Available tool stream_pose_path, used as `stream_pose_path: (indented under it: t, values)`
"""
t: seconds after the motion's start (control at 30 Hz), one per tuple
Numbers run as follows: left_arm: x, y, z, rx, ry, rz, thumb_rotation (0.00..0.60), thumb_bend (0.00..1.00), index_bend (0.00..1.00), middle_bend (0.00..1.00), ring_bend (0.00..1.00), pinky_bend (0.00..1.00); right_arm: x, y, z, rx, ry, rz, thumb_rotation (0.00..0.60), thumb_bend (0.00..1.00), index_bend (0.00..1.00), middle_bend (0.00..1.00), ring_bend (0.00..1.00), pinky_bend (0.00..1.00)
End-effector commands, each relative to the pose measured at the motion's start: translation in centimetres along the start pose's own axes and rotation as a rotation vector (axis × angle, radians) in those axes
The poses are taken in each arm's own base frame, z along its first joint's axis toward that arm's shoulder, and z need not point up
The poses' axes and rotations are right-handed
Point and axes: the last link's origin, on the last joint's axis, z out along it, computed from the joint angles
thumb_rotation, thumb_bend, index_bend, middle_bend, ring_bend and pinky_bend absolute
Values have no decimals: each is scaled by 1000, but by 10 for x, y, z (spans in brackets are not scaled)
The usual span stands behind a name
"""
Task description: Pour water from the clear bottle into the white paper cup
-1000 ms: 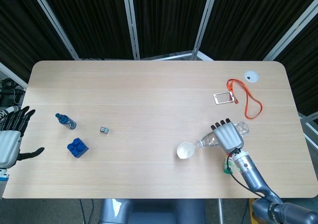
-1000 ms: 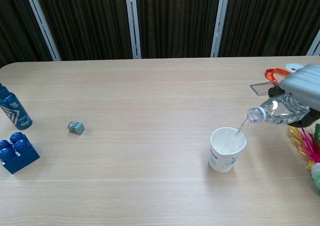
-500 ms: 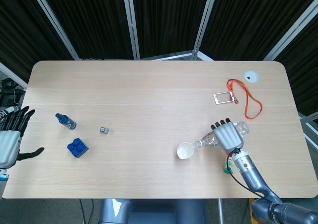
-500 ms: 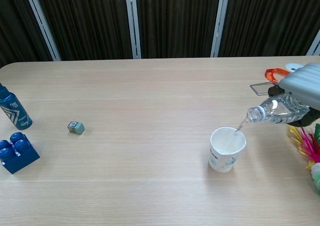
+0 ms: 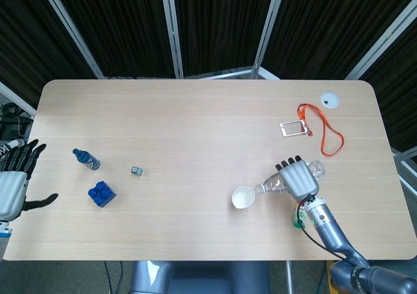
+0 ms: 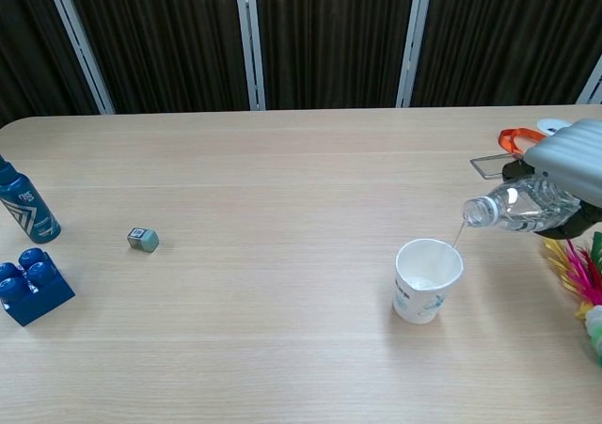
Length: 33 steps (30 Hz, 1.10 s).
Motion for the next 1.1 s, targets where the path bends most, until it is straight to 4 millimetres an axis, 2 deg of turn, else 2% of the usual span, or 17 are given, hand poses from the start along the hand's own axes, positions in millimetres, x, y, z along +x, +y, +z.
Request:
stream_pose_path:
  t: [0.03, 0.27, 0.47, 0.7, 0.87, 1.1]
  values:
    - [0, 0, 0, 1, 0, 0, 600, 0, 0, 0, 0, 0, 1, 0, 1, -7, 4, 55, 600, 457, 501, 638, 610, 553]
    - [-1, 0, 1, 3, -4, 0, 600, 0, 0, 0, 0, 0, 11, 3, 6, -28, 18, 234, 600, 456, 501, 638, 610, 553]
    - [-1, -2, 3, 9, -8, 0, 600, 0, 0, 0, 0, 0, 24, 9, 18, -56, 53, 434, 600, 457, 501, 638, 610, 553]
    - [-3, -4, 6, 21, -17, 1, 600, 0, 0, 0, 0, 0, 33, 13, 44, -80, 70, 673, 600, 456, 501, 638, 610, 553]
    - [-6, -5, 10, 34, -28, 2, 600, 0, 0, 0, 0, 0, 32, 13, 65, -100, 25, 839, 600, 458, 501, 638, 610, 552]
    - [-10, -11, 15, 68, -50, 1, 600, 0, 0, 0, 0, 0, 27, 7, 90, -124, -25, 1189, 600, 458, 501, 638, 610, 553]
